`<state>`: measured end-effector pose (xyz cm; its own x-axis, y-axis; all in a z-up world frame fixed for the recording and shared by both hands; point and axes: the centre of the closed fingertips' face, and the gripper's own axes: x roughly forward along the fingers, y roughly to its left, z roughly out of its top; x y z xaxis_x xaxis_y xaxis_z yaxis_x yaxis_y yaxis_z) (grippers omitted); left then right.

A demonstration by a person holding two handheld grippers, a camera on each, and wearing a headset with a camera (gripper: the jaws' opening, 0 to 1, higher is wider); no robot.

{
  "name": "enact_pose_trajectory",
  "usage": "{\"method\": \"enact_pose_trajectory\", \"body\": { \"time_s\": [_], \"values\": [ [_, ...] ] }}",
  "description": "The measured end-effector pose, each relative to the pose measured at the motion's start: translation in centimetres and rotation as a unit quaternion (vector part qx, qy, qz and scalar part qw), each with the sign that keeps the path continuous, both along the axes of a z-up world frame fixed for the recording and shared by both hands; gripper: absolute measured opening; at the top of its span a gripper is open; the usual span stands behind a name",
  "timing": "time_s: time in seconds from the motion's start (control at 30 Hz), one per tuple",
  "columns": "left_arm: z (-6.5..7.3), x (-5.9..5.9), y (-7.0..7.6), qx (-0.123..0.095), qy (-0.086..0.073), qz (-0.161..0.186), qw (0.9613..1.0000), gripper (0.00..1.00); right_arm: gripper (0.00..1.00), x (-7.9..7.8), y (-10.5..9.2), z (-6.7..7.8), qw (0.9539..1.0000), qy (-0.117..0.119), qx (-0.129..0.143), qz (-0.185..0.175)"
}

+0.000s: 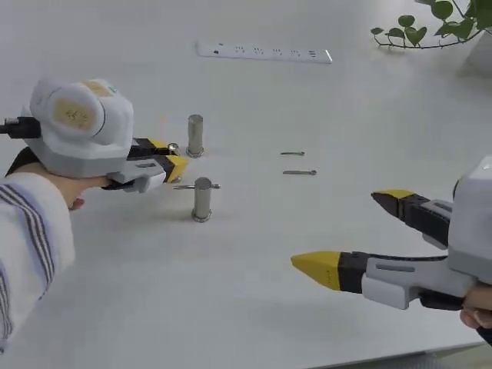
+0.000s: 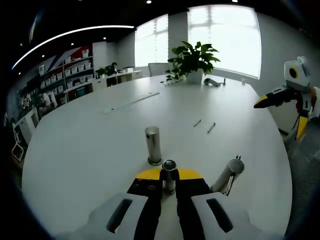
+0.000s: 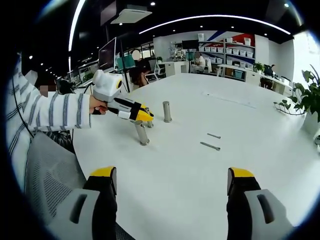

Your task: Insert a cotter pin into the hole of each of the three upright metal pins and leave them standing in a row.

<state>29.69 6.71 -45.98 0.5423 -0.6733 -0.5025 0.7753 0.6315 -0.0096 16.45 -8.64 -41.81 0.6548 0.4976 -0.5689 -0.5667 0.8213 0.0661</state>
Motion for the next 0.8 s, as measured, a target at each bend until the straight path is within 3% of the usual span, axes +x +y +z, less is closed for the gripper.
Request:
{"method": "enact_pose_trajectory", "body": {
  "time_s": [0.07, 0.2, 0.33, 0.57, 0.8],
  "values": [
    [0.1, 0.0, 0.2, 0.008, -0.010, 0.002, 0.9999, 0.05, 0.90, 0.0, 0.2, 0.1, 1.0000, -0.001, 0.001, 0.002],
    [0.1, 0.0, 0.6, 0.020, -0.014, 0.005, 0.9997, 0.05, 0.90, 0.0, 0.4, 0.0, 1.0000, -0.001, -0.001, 0.004],
    [0.5, -0.2, 1.1, 0.018, -0.005, 0.013, 0.9998, 0.05, 0.90, -0.1, 0.6, 0.2, 1.0000, -0.004, -0.001, 0.006],
    [2.9, -0.8, 2.1, 0.001, -0.010, 0.027, 0.9996, 0.05, 0.89, -0.3, 0.8, 0.4, 0.9999, -0.009, -0.003, 0.009],
    [5.6, -2.4, 2.5, -0.013, -0.028, 0.035, 0.9989, 0.05, 0.89, -0.4, 0.8, 0.9, 0.9998, -0.017, -0.004, 0.009]
  ]
}}
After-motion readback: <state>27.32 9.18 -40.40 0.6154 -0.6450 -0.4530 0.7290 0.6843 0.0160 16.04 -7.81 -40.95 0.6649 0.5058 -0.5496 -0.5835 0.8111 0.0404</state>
